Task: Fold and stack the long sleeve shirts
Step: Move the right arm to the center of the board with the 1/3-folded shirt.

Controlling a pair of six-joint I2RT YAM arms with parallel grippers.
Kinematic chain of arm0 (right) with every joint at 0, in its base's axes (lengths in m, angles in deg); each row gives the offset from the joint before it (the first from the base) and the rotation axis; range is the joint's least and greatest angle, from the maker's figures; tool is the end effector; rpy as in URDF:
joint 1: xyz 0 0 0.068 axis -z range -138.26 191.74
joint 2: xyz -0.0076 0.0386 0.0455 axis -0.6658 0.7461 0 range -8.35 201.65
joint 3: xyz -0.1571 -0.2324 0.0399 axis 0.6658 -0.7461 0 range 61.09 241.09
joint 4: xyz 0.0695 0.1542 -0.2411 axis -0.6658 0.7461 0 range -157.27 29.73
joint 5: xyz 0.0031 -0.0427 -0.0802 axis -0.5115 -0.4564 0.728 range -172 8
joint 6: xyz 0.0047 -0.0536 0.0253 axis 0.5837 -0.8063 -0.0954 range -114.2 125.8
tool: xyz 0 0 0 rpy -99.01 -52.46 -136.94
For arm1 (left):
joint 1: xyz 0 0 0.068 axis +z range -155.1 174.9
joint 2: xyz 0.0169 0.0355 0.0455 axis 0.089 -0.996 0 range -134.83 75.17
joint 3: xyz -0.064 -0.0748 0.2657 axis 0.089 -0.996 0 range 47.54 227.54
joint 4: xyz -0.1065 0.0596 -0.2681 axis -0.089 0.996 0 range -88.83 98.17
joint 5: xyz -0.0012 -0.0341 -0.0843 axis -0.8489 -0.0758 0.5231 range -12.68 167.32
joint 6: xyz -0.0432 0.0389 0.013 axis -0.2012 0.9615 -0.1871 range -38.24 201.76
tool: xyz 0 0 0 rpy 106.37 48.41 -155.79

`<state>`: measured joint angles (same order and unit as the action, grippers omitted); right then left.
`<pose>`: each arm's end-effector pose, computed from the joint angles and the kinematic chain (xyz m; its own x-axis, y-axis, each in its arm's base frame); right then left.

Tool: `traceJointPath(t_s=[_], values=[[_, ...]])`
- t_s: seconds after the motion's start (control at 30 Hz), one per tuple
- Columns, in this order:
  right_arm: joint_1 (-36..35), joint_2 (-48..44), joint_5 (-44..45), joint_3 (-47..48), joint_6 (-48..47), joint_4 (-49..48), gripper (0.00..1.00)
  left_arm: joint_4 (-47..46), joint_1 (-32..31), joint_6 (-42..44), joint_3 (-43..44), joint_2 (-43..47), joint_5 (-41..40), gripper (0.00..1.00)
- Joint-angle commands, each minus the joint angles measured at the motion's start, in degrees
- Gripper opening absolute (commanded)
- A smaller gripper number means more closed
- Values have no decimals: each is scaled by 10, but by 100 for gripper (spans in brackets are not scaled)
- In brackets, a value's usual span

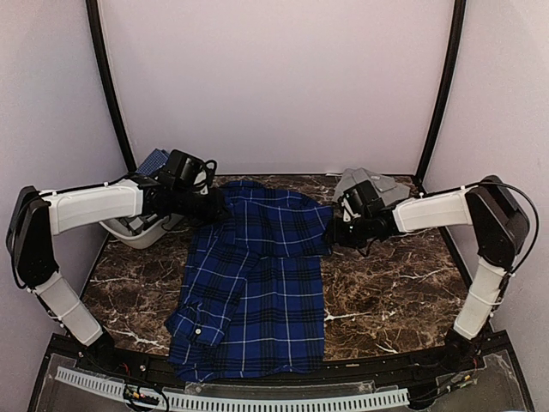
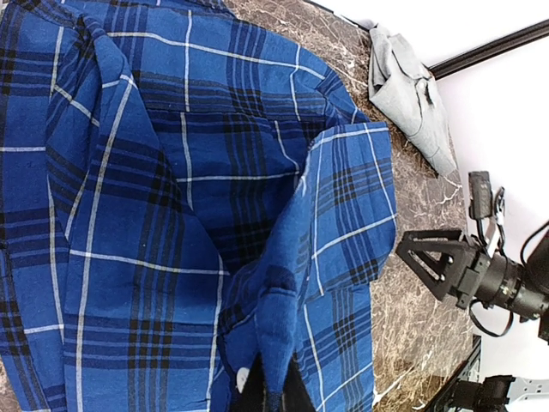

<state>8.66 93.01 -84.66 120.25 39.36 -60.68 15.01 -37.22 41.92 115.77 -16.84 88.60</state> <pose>0.3335 0.2196 0.1509 -0.8410 0.1112 -0.5295 -0.1273 0.9105 0.3933 0.3365 -0.2213 0.2589 -0.8151 -0.2301 -0.5317 0.1699 0.7825 -0.5991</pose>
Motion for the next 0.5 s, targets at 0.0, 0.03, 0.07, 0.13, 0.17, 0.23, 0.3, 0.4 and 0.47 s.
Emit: traceJointPath(t_s=[0.0, 0.03, 0.07, 0.13, 0.17, 0.23, 0.3, 0.4, 0.47], values=[[16, 46, 0, 41, -3, -21, 56, 23, 3, 18, 17, 9, -3, 0], [20, 54, -1, 46, -4, -23, 56, 24, 3, 19, 17, 9, -3, 0], [24, 62, -2, 51, -5, -25, 54, 23, 4, 19, 17, 9, -2, 0], [27, 79, -6, 64, -10, -23, 51, 22, 4, 20, 16, 8, 2, 0], [29, 88, -6, 72, -14, -21, 49, 19, 4, 19, 12, 6, 7, 0], [31, 101, -8, 84, -22, -18, 41, 7, 4, 13, 4, 1, 18, 0], [39, 110, -14, 91, -25, -19, 32, -4, 4, 8, 1, -9, 29, 0], [59, 127, -36, 114, -36, -12, 18, -18, 3, 3, 2, -24, 38, 0], [66, 138, -39, 131, -46, -5, 10, -23, 3, 0, 6, -34, 43, 0]])
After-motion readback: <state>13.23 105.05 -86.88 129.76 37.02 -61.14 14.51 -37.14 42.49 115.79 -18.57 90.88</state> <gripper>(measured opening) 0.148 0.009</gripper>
